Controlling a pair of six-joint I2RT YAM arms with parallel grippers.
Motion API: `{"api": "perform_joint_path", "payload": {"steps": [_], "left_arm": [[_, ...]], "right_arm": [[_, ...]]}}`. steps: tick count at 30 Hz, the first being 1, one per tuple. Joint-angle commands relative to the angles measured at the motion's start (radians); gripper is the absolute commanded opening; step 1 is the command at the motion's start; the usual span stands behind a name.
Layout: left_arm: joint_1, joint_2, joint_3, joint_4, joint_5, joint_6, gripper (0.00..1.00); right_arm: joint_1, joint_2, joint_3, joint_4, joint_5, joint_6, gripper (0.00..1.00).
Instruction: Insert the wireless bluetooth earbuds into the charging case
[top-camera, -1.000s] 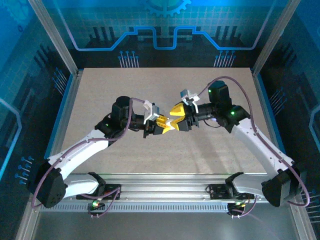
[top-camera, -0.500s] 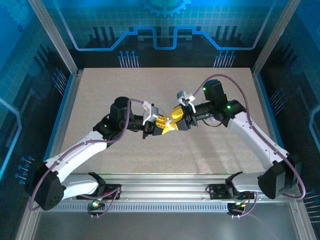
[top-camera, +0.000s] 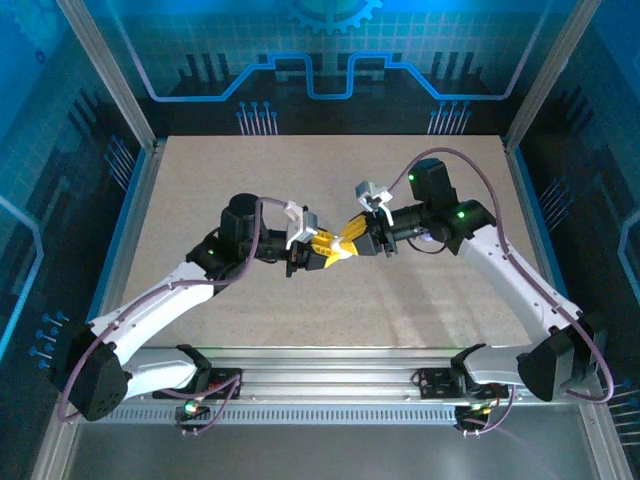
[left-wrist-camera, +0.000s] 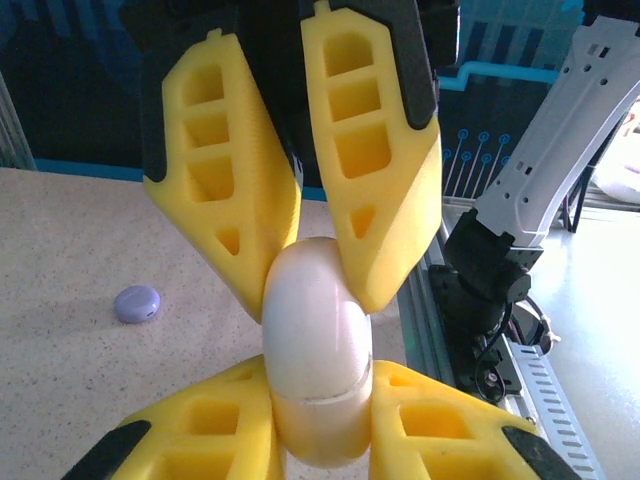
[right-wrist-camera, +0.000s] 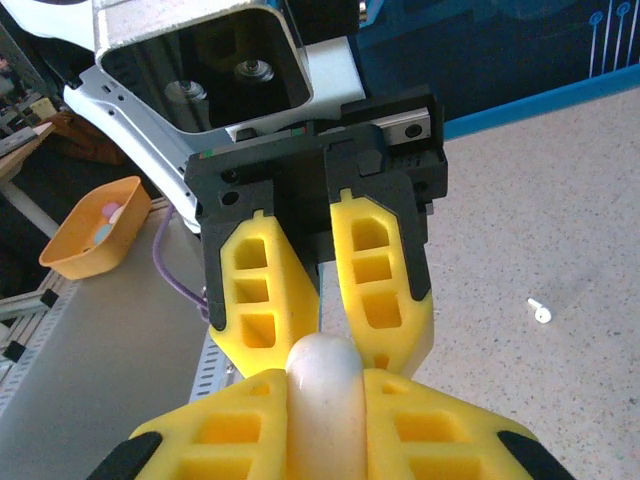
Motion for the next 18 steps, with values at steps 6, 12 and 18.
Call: {"api": "perform_joint_path", "payload": {"steps": [6, 12, 18], "left_arm": [[-0.006, -0.013, 0.02, 0.026, 0.007, -0.003, 0.16], [-0.008, -0.021, 0.032, -0.009, -0.004, 0.016, 0.15], [-0.007, -0.019, 0.042, -0.01, -0.024, -0.006, 0.16]], "right_arm": [[0.0, -0.027, -0.01, -0.012, 0.005, 0.016, 0.39], [0.0, -0.024, 0.029, -0.104, 0.064, -0.04, 0.44], [0.003, -0.023, 0.026, -0.109, 0.075, -0.036, 0.41]]}}
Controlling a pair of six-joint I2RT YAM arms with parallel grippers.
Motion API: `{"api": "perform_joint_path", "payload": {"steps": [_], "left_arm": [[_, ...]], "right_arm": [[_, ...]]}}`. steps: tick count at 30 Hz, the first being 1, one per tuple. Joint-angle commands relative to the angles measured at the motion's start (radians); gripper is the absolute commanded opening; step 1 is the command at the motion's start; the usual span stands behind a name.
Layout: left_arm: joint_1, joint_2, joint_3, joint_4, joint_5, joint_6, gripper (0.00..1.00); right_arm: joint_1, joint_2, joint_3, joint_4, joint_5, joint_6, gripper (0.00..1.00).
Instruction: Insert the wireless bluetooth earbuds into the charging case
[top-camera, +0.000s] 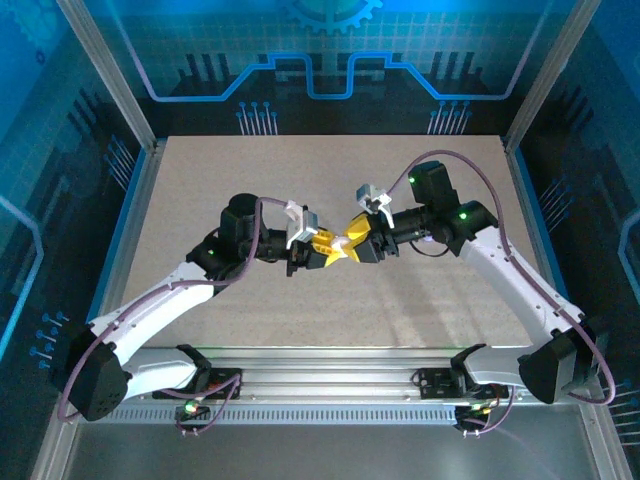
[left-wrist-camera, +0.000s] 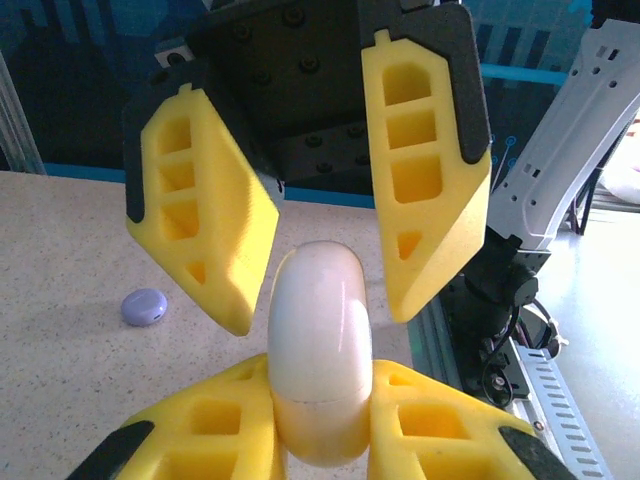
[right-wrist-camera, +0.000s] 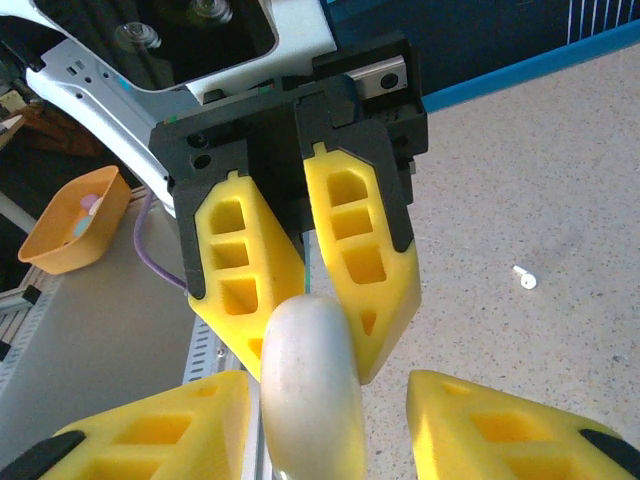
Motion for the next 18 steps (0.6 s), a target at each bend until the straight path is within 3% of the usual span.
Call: {"api": "perform_joint_path", "payload": {"steps": [1, 2, 5, 10, 18], "left_arm": [[-0.006, -0.015, 0.044, -0.016, -0.005, -0.01, 0.16], [-0.006, -0.012, 0.046, -0.021, -0.003, -0.011, 0.16], [-0.005, -0.008, 0.05, -0.03, -0.003, -0.008, 0.18], [-0.006, -0.013, 0.012, 0.034, -0.019, -0.05, 0.42], [-0.005, 0.006, -0.021, 0.149, -0.012, -0.157, 0.44]], "right_arm": [[0.003, -0.019, 0.021, -0.025, 0.01, -0.012, 0.35], [0.003, -0.02, 0.019, -0.014, 0.002, -0.007, 0.29], [0.004, -0.024, 0.019, 0.002, -0.009, 0.0, 0.23], [0.003, -0.044, 0.005, 0.048, -0.035, 0.024, 0.2], [0.001, -0.064, -0.016, 0.084, -0.055, 0.044, 0.2]]}}
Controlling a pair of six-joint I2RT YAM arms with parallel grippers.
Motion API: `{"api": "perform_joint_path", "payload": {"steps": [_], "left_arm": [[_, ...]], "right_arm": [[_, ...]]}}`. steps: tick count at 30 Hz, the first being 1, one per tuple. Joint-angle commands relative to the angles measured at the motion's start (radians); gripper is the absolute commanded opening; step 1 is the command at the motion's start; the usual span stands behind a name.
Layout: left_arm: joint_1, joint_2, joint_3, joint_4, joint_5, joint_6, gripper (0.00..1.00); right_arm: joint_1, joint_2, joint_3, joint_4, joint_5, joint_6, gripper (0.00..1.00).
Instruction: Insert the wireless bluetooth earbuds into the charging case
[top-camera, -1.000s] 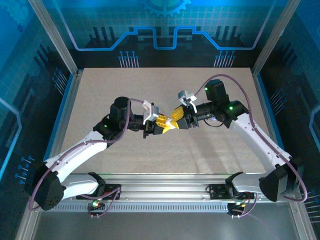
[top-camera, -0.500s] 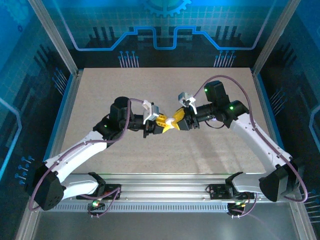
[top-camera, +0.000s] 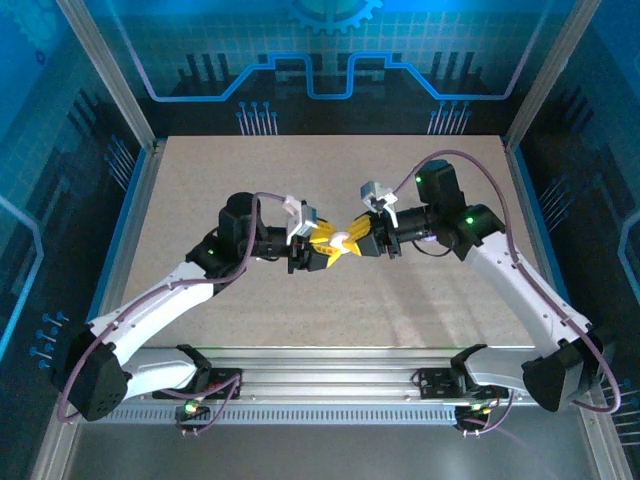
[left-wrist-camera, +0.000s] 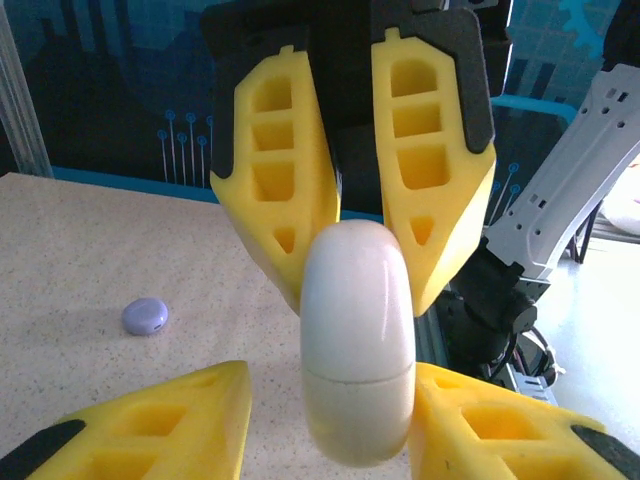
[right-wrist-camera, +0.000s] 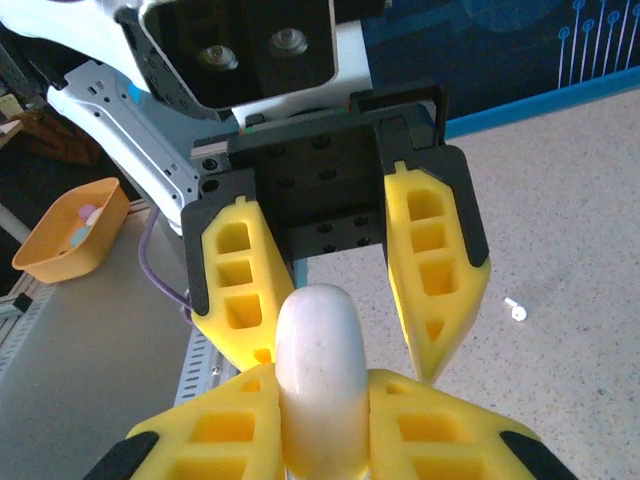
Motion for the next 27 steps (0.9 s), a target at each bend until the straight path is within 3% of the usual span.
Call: {"api": "perform_joint_path", "payload": {"steps": [1, 7, 11, 16, 20, 27], "left_arm": [[-0.005, 0.008, -0.026, 0.101, 0.004, -0.065, 0.45], [-0.005, 0.015, -0.025, 0.116, 0.019, -0.084, 0.43], [-0.006, 0.014, -0.021, 0.094, 0.018, -0.066, 0.28], [-0.006, 0.014, -0.02, 0.065, 0.022, -0.057, 0.22], [-0.006, 0.01, -0.02, 0.062, 0.018, -0.048, 0.19], [-0.006, 0.011, -0.014, 0.057, 0.007, -0.035, 0.19]], "right_arm": [[0.001, -0.017, -0.014, 0.02, -0.042, 0.018, 0.2], [0.002, -0.017, -0.038, 0.065, -0.059, 0.047, 0.2], [0.002, -0.022, -0.047, 0.084, -0.063, 0.055, 0.2], [0.002, -0.025, -0.059, 0.112, -0.063, 0.072, 0.22], [0.002, -0.036, -0.057, 0.101, -0.021, 0.07, 0.45], [0.005, -0.026, -0.062, 0.111, 0.01, 0.073, 0.54]]}}
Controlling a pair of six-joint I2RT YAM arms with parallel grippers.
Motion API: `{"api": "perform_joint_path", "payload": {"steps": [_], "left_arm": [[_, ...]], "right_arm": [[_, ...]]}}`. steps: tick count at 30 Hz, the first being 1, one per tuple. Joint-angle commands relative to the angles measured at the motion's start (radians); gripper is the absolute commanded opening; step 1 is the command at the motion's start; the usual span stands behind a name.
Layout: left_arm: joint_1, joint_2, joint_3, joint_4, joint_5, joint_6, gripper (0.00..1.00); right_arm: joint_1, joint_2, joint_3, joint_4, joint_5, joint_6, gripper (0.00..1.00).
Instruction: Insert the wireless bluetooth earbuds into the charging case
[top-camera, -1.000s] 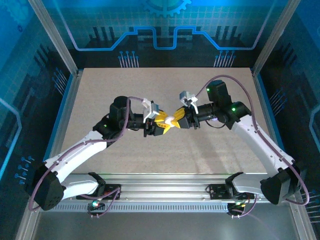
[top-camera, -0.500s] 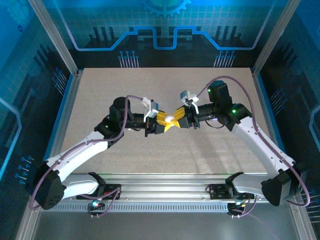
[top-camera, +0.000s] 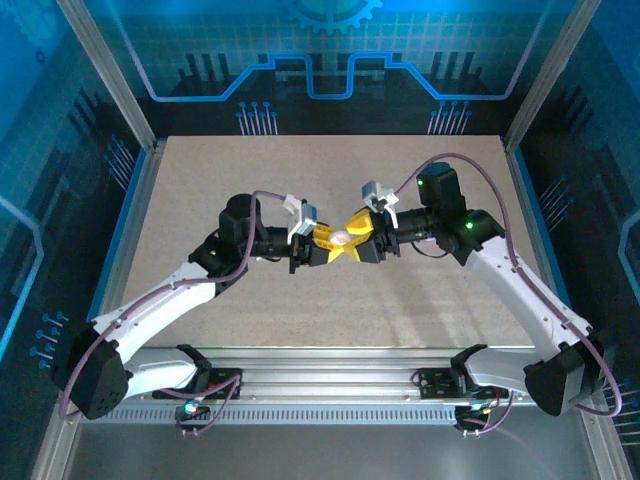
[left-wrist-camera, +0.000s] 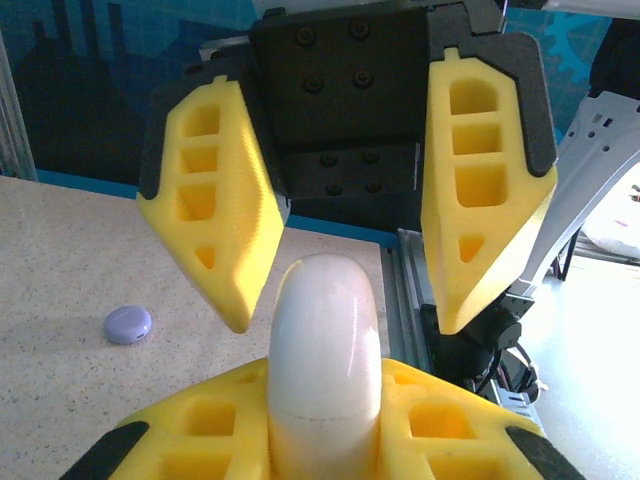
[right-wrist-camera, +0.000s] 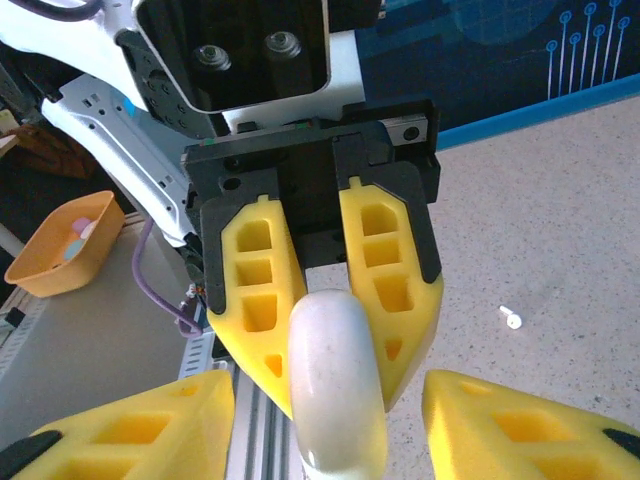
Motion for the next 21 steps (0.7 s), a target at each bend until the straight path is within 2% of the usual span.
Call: {"api": "perform_joint_path", "payload": {"steps": [1, 8, 16, 21], "left_arm": [[-0.001, 0.002, 0.002, -0.003, -0.008, 0.023, 0.2], [-0.001, -0.003, 0.003, -0.015, -0.004, 0.033, 0.19], [-0.001, -0.013, 0.005, -0.057, 0.003, 0.064, 0.19], [0.0, -0.024, 0.003, -0.058, 0.003, 0.065, 0.19]], "right_arm": [[0.01, 0.001, -0.007, 0.023, 0.004, 0.012, 0.54], [0.014, 0.024, 0.005, 0.057, 0.021, 0.03, 0.54], [-0.006, 0.006, -0.026, 0.142, 0.106, 0.094, 0.44], [-0.023, -0.005, -0.035, 0.153, 0.154, 0.118, 0.45]]}}
